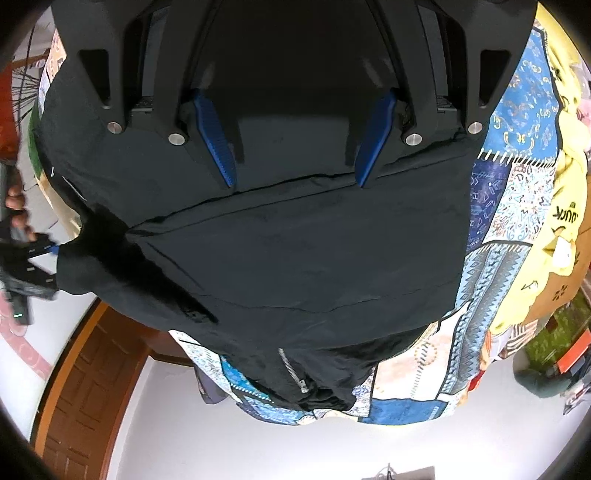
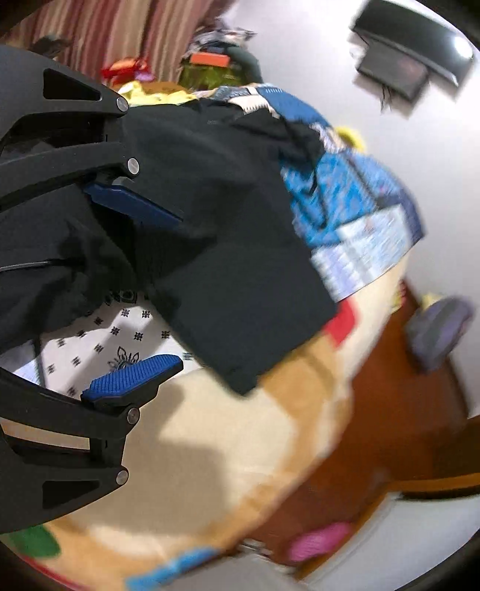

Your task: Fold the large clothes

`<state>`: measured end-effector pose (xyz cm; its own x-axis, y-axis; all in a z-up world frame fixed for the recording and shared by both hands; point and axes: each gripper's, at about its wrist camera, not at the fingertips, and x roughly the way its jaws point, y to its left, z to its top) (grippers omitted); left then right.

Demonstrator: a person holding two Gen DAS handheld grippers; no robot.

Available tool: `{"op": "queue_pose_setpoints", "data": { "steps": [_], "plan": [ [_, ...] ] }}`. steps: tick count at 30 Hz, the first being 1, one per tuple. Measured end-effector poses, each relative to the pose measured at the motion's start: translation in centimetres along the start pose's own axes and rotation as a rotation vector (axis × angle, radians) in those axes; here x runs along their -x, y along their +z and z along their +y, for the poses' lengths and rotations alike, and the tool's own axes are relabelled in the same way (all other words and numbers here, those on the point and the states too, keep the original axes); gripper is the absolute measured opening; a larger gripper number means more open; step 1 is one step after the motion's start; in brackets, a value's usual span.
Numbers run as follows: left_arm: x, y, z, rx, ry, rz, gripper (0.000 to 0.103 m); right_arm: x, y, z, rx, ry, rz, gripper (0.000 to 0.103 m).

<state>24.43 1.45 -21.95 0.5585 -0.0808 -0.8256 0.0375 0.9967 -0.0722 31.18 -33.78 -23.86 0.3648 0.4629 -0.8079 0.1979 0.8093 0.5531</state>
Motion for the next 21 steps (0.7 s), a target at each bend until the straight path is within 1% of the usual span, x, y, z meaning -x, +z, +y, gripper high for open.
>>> {"op": "queue_pose_setpoints", "data": {
  "steps": [1,3,7,8,9,11,12,14,16,18,21],
  "plan": [
    [0.0,0.1,-0.1,-0.001,-0.002,-0.002,0.066,-1.1,0.2,-0.4,-0.023,0.012,0.022,0.068],
    [0.2,0.1,0.0,0.007,-0.009,-0.004,0.066,-2.5,0.3,-0.7,-0.042,0.004,0.034,0.066],
    [0.1,0.1,0.4,0.031,-0.021,-0.003,0.066,-3.2,0.8,-0.3,-0.043,0.004,-0.011,0.064],
    [0.0,0.1,0.5,0.036,-0.02,-0.002,0.066,-3.5,1.0,0.0,-0.031,-0.009,-0.016,0.06],
    [-0.1,0.0,0.6,0.041,-0.018,-0.002,0.066,-3.6,1.2,0.4,-0.009,-0.039,-0.017,0.054],
    [-0.1,-0.1,0.8,0.047,-0.018,-0.002,0.066,-3.6,1.2,1.2,0.031,-0.115,-0.022,0.016],
    [-0.1,-0.1,0.9,0.05,-0.019,-0.002,0.066,-3.5,1.1,1.4,0.034,-0.119,-0.018,0.01],
    [0.1,-0.3,1.1,0.054,-0.022,-0.007,0.066,-2.8,1.2,1.9,0.043,-0.108,-0.017,0.007],
    [0.5,-0.5,1.3,0.053,-0.022,-0.016,0.066,-1.3,0.8,3.3,0.095,-0.109,-0.056,0.006],
    [1.0,-0.7,1.6,0.049,-0.018,-0.026,0.066,0.7,0.4,5.3,0.149,-0.086,-0.101,0.005],
    [2.1,-0.8,2.2,0.048,-0.01,-0.049,0.066,3.2,-0.2,8.6,0.215,-0.051,-0.141,0.005]
  ]
}}
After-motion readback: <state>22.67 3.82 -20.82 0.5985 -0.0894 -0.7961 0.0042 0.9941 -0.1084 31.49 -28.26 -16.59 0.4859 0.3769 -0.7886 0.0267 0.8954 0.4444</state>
